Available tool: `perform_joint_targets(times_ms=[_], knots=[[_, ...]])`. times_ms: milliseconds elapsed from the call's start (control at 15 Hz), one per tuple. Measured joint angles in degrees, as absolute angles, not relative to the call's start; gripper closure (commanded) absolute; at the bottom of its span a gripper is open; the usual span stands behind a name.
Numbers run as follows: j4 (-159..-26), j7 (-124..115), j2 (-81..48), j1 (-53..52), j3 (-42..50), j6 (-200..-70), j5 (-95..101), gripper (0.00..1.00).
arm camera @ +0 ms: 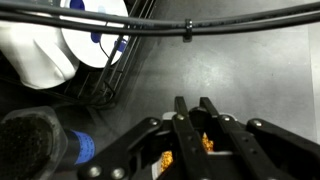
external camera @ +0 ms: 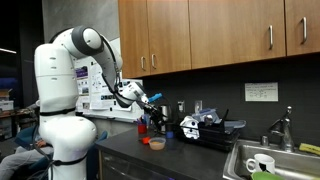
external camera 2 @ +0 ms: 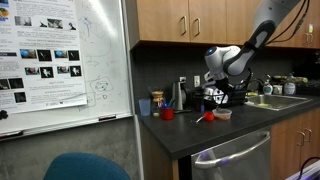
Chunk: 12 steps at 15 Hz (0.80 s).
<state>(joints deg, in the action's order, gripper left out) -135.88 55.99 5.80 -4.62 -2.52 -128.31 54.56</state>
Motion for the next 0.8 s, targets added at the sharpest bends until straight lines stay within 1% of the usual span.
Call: perform_joint_targets(times_ms=[800], knots=[[-138.14, 55.92, 1.39, -0.02, 1.88, -139.60, 55.02, 0.95]])
